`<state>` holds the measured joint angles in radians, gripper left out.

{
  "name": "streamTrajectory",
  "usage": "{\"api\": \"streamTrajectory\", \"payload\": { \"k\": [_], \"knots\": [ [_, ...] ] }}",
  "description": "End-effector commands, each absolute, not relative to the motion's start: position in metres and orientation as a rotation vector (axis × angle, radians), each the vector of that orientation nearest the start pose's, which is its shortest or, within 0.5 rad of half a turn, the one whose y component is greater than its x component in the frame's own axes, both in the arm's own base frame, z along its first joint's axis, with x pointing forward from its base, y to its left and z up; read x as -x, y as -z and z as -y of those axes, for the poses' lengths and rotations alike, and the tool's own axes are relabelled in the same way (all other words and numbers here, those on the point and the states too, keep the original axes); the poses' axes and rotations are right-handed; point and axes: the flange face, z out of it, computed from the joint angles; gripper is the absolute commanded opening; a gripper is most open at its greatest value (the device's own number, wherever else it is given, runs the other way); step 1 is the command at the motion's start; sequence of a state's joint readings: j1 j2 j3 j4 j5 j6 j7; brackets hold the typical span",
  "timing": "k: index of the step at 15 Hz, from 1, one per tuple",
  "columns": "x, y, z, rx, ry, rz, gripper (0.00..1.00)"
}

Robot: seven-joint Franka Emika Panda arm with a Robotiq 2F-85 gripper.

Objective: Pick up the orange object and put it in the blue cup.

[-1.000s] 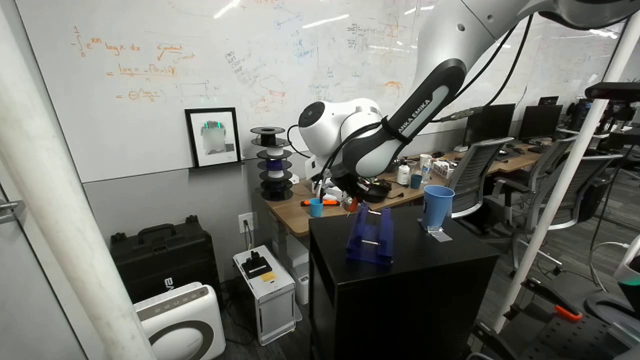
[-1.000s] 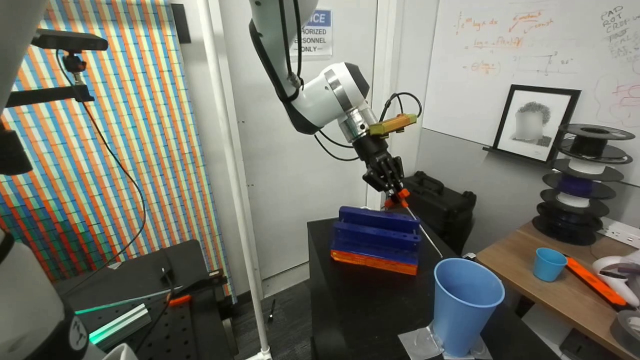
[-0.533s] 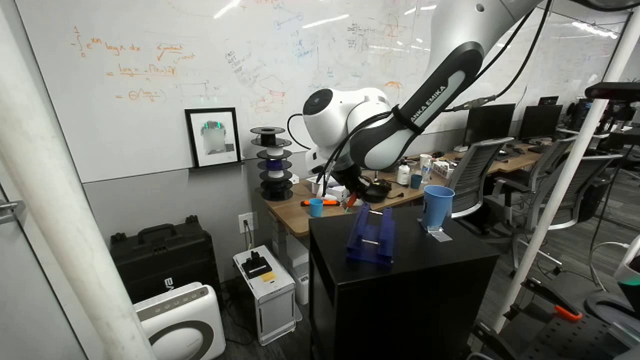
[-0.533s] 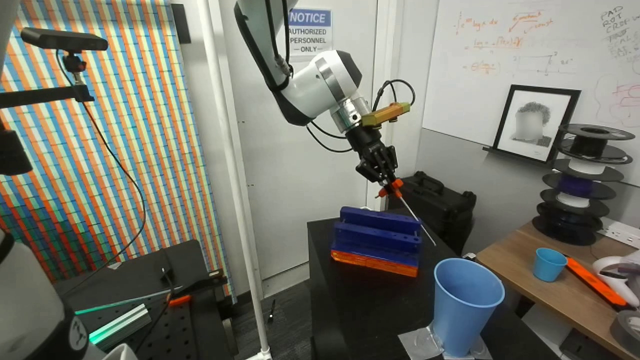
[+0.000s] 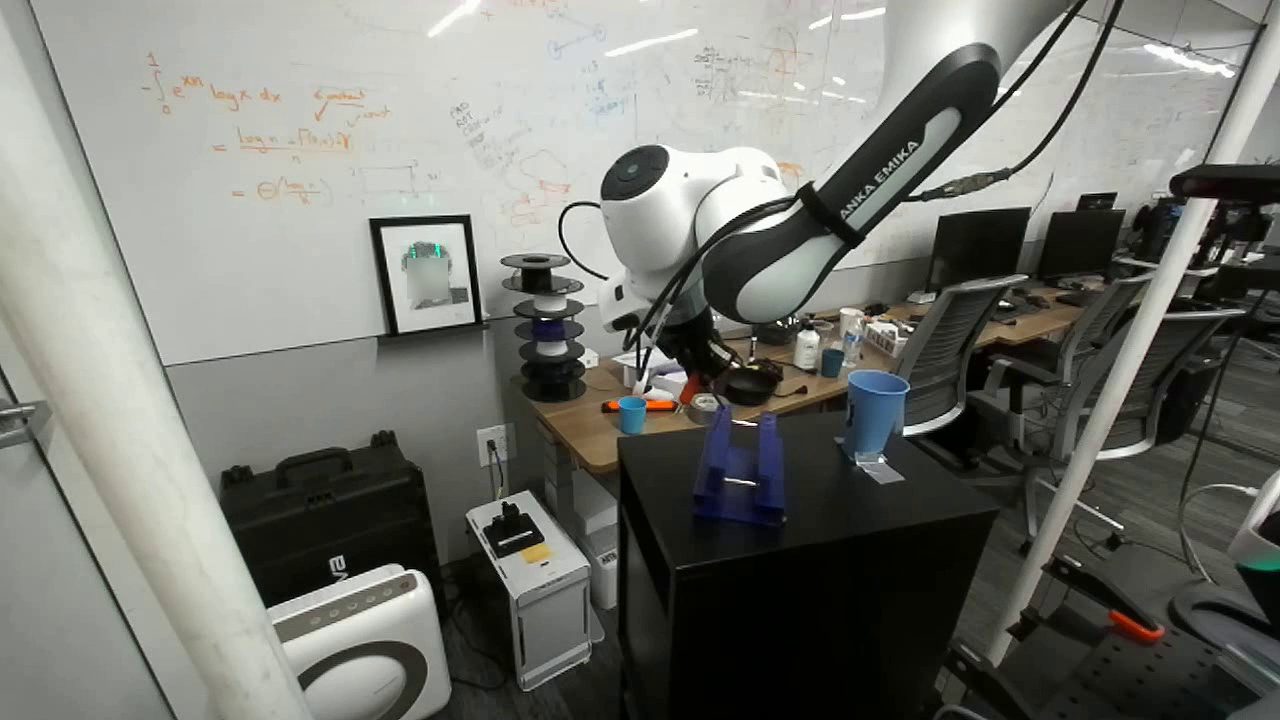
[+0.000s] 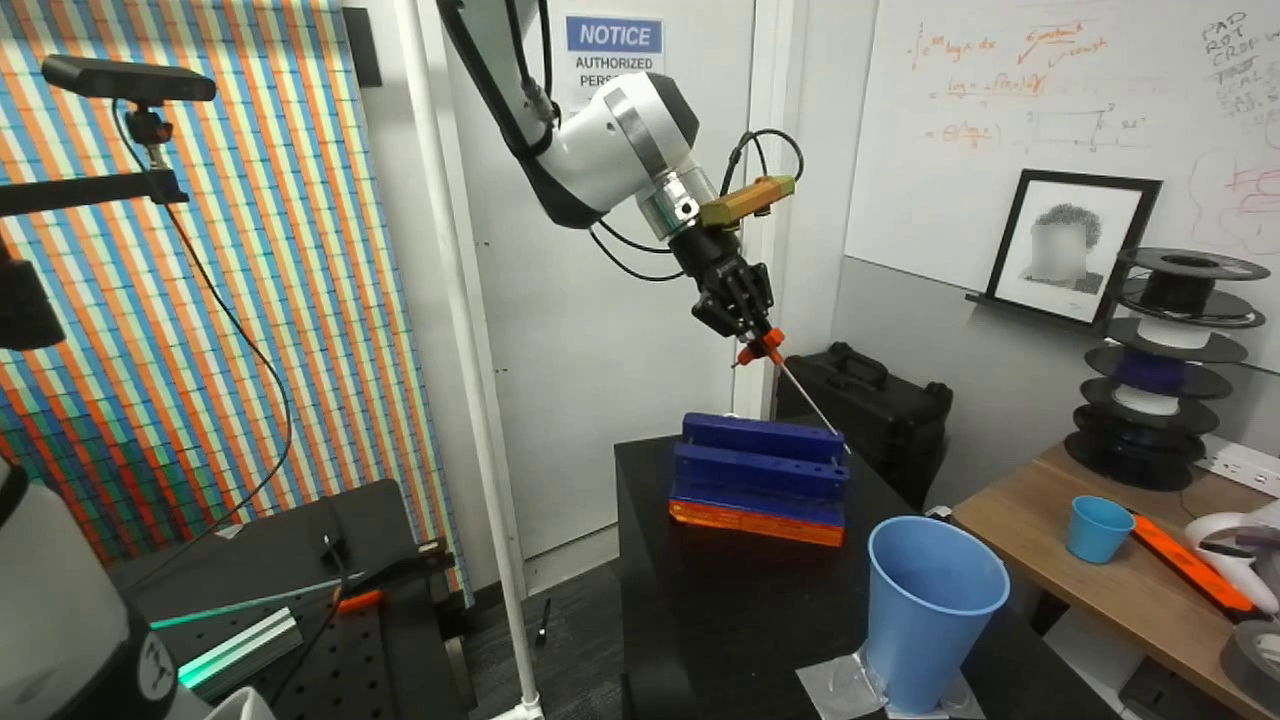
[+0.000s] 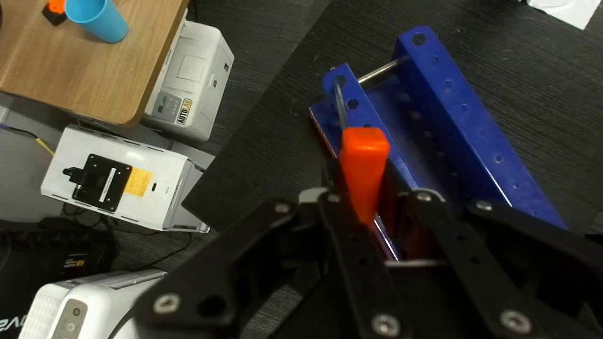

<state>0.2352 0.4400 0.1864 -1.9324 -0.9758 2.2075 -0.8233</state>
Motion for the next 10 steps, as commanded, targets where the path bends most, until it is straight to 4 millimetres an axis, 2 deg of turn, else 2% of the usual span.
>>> {"api": "streamTrajectory", "payload": {
  "k": [1,10],
  "knots": [
    [-0.56,-0.277,-0.235,-1.409,0.257,-2.042,0.15],
    [-0.535,-0.287,-0.262,-1.314,0.205,-2.075,0.15]
  ]
}}
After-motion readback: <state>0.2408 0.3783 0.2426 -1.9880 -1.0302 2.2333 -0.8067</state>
